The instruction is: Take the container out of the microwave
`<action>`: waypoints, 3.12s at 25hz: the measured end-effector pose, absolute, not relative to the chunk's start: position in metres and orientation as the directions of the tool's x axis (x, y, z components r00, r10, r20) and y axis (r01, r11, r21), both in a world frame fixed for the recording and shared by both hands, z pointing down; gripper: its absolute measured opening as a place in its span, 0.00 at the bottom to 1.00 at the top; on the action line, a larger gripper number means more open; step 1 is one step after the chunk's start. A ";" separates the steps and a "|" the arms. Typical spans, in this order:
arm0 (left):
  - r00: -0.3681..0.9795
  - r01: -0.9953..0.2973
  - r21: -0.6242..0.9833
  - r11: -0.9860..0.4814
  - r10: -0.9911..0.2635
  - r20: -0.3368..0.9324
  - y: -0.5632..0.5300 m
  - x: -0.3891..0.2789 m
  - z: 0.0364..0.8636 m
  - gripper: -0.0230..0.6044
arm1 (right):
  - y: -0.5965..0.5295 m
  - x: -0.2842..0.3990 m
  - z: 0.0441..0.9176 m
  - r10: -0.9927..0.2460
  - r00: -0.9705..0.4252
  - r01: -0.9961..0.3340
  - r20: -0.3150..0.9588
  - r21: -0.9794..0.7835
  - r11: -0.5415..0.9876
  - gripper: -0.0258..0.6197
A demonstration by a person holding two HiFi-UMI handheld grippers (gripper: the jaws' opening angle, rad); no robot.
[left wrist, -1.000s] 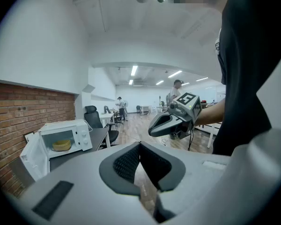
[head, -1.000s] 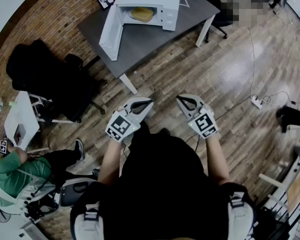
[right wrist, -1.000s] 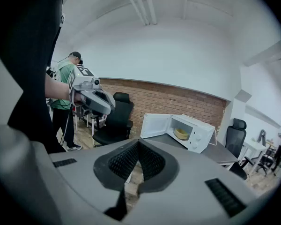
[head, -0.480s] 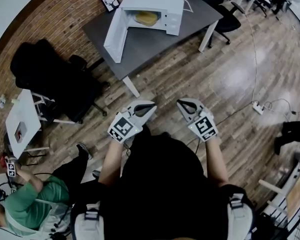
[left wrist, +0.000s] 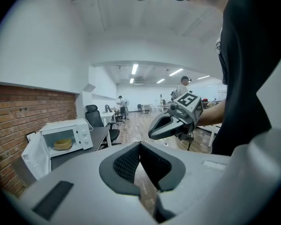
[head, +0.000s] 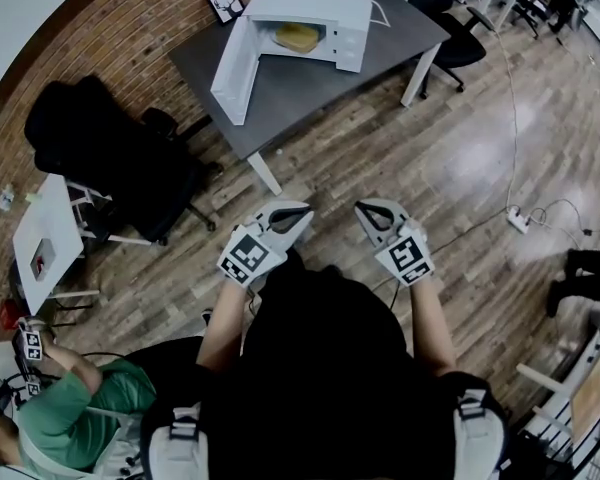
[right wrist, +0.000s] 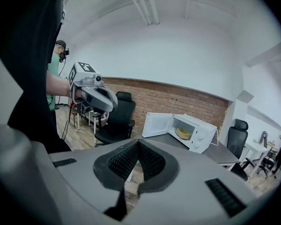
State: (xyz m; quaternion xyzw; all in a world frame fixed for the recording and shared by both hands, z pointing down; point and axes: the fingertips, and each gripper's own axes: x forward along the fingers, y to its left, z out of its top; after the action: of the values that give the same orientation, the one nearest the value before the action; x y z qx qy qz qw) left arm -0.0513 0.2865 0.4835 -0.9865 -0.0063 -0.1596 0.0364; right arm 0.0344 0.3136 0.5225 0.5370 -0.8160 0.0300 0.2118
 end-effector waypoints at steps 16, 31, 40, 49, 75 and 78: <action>0.945 0.001 -0.037 -0.999 -0.011 0.326 0.238 -0.046 0.494 0.04 | 0.270 0.042 0.530 -0.852 -0.341 -0.885 0.397 0.171 0.433 0.04; 0.946 0.036 -0.010 -0.999 0.031 0.322 0.130 -0.023 0.501 0.04 | 0.165 0.052 0.534 -0.838 -0.359 -0.881 0.411 0.147 0.450 0.12; 0.943 0.074 -0.002 -0.997 0.069 0.326 0.074 -0.011 0.507 0.04 | 0.109 0.058 0.540 -0.847 -0.335 -0.894 0.413 0.145 0.425 0.05; 0.938 0.110 0.007 -0.994 0.106 0.331 0.024 -0.007 0.513 0.04 | 0.065 0.061 0.543 -0.852 -0.297 -0.905 0.431 0.159 0.395 0.04; 0.941 0.120 0.038 -0.992 0.126 0.315 -0.051 -0.007 0.521 0.04 | -0.015 0.079 0.555 -0.854 -0.236 -0.916 0.464 0.188 0.356 0.04; 0.941 0.098 0.054 -0.994 0.110 0.321 -0.060 -0.002 0.525 0.04 | -0.027 0.086 0.558 -0.849 -0.249 -0.912 0.466 0.183 0.368 0.04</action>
State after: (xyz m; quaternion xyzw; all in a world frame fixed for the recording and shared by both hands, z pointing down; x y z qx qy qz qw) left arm -0.0025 -0.0604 0.5252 -0.9849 -0.0530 -0.1639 -0.0186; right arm 0.0861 -0.0272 0.5577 0.5586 -0.7879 0.0622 0.2516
